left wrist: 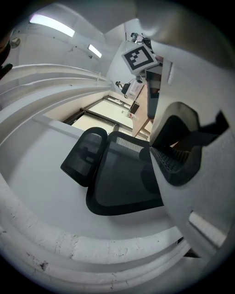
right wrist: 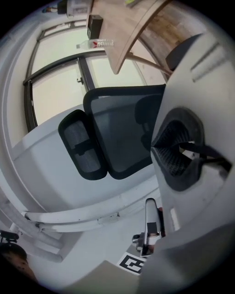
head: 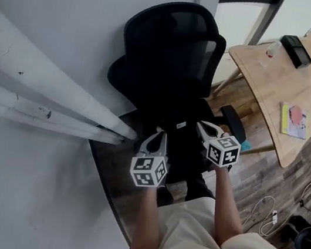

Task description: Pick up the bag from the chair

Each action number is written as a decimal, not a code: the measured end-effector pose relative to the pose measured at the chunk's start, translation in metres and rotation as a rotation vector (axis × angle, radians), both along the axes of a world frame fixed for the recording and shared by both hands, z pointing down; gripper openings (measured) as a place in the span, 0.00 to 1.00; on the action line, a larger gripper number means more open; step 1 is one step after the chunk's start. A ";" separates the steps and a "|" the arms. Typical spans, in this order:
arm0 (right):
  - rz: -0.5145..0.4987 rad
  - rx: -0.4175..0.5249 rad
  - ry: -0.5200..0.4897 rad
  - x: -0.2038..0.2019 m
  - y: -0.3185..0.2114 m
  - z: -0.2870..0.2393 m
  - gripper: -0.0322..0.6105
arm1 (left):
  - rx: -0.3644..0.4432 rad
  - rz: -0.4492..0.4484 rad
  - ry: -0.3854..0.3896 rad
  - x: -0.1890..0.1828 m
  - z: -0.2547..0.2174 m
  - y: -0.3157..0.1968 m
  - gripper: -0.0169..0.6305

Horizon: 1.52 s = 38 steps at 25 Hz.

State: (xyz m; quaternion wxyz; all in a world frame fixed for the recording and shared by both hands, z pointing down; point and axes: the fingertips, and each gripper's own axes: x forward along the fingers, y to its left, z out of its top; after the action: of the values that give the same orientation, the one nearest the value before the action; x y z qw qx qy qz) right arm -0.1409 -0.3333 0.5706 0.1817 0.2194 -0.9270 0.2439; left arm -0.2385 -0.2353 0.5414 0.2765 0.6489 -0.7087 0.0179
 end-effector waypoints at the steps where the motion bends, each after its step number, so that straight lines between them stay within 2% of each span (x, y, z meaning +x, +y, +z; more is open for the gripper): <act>1: -0.035 -0.001 0.013 -0.005 -0.009 0.004 0.05 | -0.008 -0.017 -0.002 0.000 0.001 -0.007 0.04; 6: -0.222 -0.005 0.069 -0.029 -0.053 0.031 0.05 | -0.037 -0.098 0.007 0.000 0.010 -0.044 0.04; 10: -0.356 0.002 0.092 -0.050 -0.076 0.062 0.05 | -0.087 -0.130 -0.022 -0.005 0.031 -0.065 0.04; 12: -0.329 -0.004 0.104 -0.055 -0.094 0.080 0.05 | -0.118 -0.134 -0.020 -0.006 0.048 -0.073 0.04; 15: -0.233 -0.070 0.066 -0.069 -0.130 0.101 0.05 | -0.126 -0.165 -0.009 -0.010 0.067 -0.088 0.04; 17: -0.259 -0.065 0.066 -0.086 -0.139 0.116 0.05 | -0.120 -0.180 0.000 -0.011 0.078 -0.099 0.04; 19: -0.359 -0.013 0.085 -0.108 -0.133 0.133 0.05 | -0.119 -0.191 0.007 -0.016 0.088 -0.104 0.04; 21: -0.489 0.091 0.121 -0.125 -0.113 0.152 0.05 | -0.120 -0.211 0.021 -0.022 0.097 -0.096 0.04; 23: -0.609 0.219 0.183 -0.131 -0.103 0.174 0.05 | -0.107 -0.237 0.040 -0.025 0.107 -0.092 0.04; 25: -0.682 0.279 0.231 -0.132 -0.107 0.196 0.05 | -0.090 -0.261 0.056 -0.028 0.120 -0.093 0.04; 29: -0.750 0.317 0.280 -0.134 -0.112 0.228 0.05 | -0.081 -0.281 0.068 -0.028 0.140 -0.096 0.04; 31: -0.807 0.349 0.312 -0.135 -0.107 0.242 0.17 | -0.084 -0.272 0.067 -0.022 0.148 -0.095 0.04; 34: -0.878 0.405 0.352 -0.143 -0.098 0.254 0.17 | -0.065 -0.286 0.087 -0.018 0.155 -0.091 0.04; 38: -0.840 0.453 0.360 -0.151 -0.105 0.262 0.19 | -0.040 -0.368 0.149 -0.017 0.172 -0.063 0.04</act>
State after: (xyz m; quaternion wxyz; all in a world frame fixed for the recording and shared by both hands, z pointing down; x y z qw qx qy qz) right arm -0.2924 -0.4382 0.8321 0.3687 -0.0997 -0.9189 -0.0988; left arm -0.2556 -0.2980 0.7130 0.3395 0.5023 -0.7924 -0.0669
